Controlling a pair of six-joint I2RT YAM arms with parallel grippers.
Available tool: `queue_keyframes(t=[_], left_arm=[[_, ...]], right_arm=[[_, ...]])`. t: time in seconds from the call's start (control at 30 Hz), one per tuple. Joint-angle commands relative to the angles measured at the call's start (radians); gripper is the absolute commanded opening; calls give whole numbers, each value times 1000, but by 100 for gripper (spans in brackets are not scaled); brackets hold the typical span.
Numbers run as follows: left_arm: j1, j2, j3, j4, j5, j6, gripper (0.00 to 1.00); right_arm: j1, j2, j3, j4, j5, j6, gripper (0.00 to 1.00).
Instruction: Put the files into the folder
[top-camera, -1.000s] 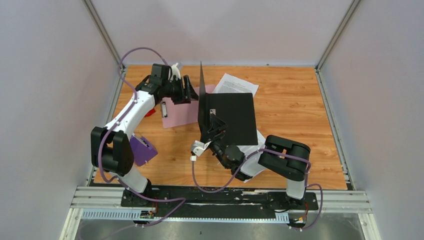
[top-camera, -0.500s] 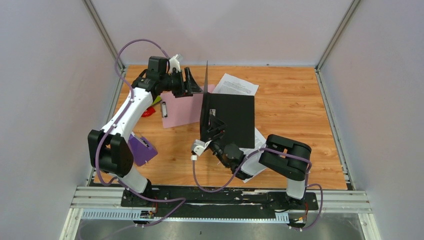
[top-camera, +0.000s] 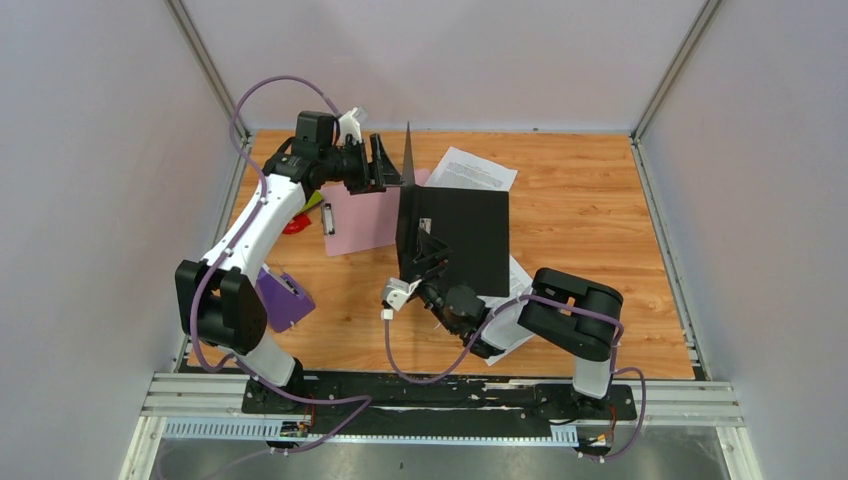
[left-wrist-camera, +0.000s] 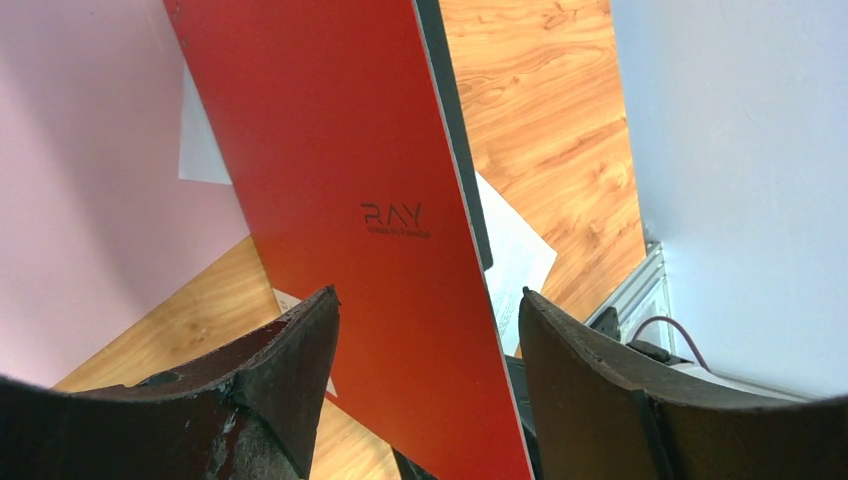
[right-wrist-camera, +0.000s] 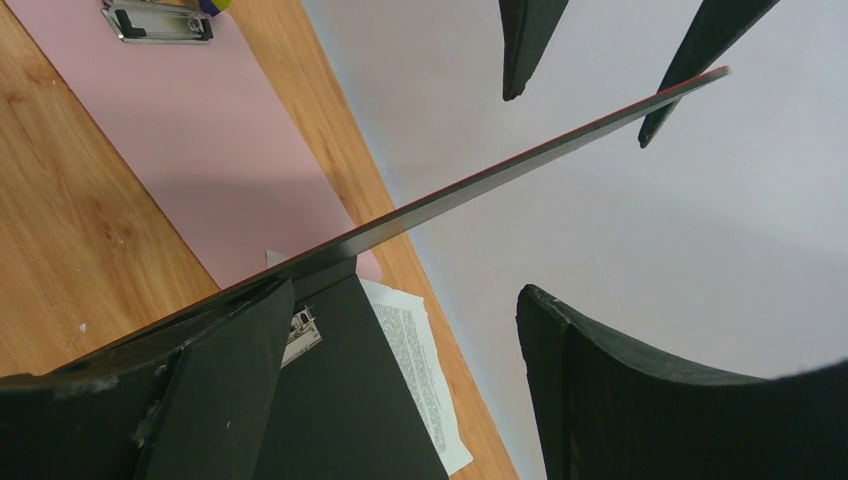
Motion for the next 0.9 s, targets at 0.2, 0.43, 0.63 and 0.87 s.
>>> queue_keyframes(t=[0.2,0.43,0.63,0.87], left_arm=[[-13,2,86,-111,-88,114,74],[-55,57,146,-225,-205,186,64],[-77,64,169,-280,-293,223,47],[-77,38,160,-351,-344,230,8]], right_arm=[[-11,-10,38,-43,-47,57,82],[-14,-32,39,-83,-49,105,83],[-31,-163,-8,-211,-93,270,85],[-107,-470,-53,-558,-163,686,85]])
